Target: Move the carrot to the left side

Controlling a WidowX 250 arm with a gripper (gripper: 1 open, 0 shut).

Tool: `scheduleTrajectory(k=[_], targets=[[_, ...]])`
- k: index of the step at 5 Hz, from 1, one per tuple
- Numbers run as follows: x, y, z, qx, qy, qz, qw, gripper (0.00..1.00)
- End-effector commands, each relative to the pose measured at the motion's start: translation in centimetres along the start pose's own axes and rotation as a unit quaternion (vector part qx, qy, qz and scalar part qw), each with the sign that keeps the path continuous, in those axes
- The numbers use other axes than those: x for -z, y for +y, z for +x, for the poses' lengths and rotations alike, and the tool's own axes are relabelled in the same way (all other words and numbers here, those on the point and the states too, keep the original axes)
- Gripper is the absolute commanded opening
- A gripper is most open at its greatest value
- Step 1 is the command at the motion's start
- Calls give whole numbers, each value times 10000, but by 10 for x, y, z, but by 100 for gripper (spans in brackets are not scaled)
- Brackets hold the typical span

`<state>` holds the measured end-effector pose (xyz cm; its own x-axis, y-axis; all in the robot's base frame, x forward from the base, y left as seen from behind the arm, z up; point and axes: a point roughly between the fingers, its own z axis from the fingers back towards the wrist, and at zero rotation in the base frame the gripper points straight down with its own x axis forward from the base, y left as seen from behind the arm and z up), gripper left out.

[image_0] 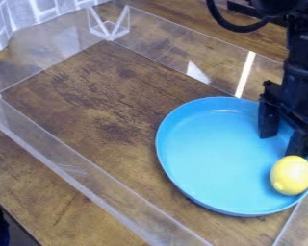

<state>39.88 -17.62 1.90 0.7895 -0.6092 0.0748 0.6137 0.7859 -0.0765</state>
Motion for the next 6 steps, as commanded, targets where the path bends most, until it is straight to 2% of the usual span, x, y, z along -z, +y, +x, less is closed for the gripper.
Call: scheduleTrajectory(k=[1, 6], targets=[[18, -1, -7, 130, 200, -120, 9996, 100], [20, -1, -7, 348, 242, -273, 9987, 100]])
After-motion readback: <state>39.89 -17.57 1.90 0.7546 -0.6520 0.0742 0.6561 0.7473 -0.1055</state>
